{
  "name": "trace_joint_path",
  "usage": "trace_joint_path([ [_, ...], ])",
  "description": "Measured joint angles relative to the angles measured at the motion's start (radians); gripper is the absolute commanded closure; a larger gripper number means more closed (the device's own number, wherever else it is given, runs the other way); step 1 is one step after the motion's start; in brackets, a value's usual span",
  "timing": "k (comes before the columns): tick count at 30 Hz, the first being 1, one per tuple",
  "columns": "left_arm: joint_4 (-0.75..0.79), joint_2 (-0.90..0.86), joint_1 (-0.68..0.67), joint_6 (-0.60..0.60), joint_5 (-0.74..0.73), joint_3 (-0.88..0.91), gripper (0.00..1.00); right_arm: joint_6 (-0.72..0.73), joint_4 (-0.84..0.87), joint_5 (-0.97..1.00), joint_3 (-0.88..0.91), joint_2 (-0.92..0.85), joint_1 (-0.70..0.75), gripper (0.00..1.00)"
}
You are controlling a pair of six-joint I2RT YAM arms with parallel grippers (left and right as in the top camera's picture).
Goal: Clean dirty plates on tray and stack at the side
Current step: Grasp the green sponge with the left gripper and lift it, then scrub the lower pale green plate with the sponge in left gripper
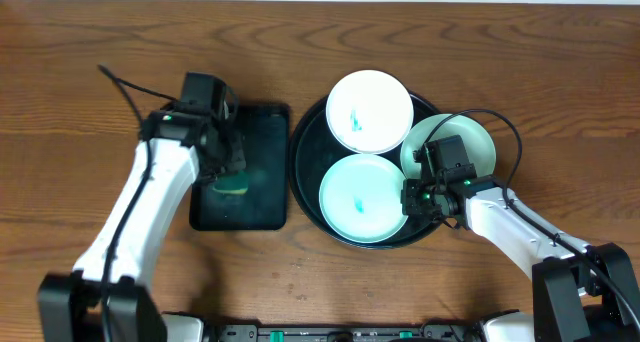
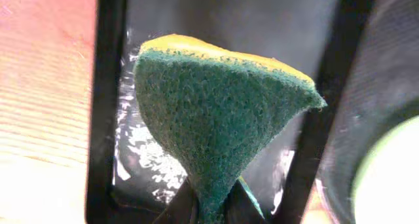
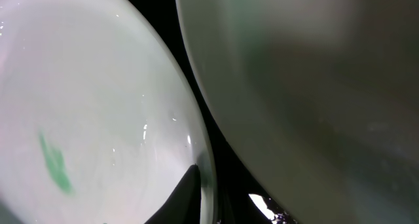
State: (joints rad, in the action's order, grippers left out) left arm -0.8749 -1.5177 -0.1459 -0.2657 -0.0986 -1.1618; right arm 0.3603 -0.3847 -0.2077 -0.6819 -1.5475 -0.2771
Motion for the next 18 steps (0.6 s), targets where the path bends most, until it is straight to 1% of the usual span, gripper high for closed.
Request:
trace_joint_path([
  [2,-0.001,0.01,-0.008,0.0,0.001,-0.002,0.92,0.0,0.001,-0.001,0.0,0.0,0.0,0.89],
  [8,0.001,-0.053,-0.038,0.0,0.009,-0.002,0.92,0.012,0.002,-0.002,0.0,0.0,0.0,0.88],
  [12,0.001,-0.066,-0.066,0.0,0.007,-0.002,0.93,0.015,0.003,-0.002,0.0,0.0,0.0,0.88],
  [18,0.059,-0.065,-0.172,-0.027,-0.11,-0.002,0.93,0.015,0.003,-0.003,0.0,0.0,0.0,0.88],
])
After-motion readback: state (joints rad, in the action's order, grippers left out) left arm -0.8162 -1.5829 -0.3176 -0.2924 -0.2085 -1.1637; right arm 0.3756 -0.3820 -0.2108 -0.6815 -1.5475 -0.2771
